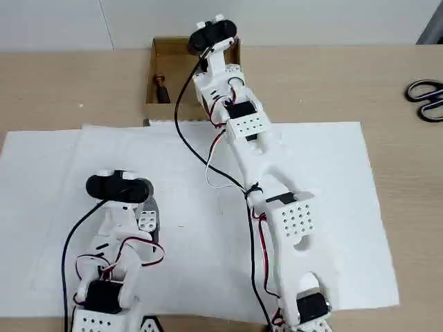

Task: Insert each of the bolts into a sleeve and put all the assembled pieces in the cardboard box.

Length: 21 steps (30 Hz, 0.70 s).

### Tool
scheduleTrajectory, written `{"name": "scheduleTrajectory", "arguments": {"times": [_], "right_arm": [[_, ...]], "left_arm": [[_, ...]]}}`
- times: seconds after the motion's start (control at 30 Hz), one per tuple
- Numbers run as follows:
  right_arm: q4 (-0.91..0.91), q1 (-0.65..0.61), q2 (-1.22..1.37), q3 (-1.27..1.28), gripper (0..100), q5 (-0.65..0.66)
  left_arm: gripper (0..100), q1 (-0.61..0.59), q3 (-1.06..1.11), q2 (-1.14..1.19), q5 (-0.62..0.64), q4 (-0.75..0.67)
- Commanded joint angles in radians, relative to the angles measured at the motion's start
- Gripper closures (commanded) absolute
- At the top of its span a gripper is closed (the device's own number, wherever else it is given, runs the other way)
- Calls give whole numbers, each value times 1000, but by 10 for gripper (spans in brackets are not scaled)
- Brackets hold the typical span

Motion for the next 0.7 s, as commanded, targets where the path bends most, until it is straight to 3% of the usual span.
{"name": "scheduleTrajectory", "arguments": {"times": [0.0,0.2,0.67], "right_arm": [[-19,-2,-31,-78,987,11],[125,-30,-33,-78,807,9],[248,-51,-68,-78,805,11]], "left_arm": [[994,9,-4,-9,0,3],[994,9,-4,-9,0,3],[994,9,-4,-9,0,3]]}}
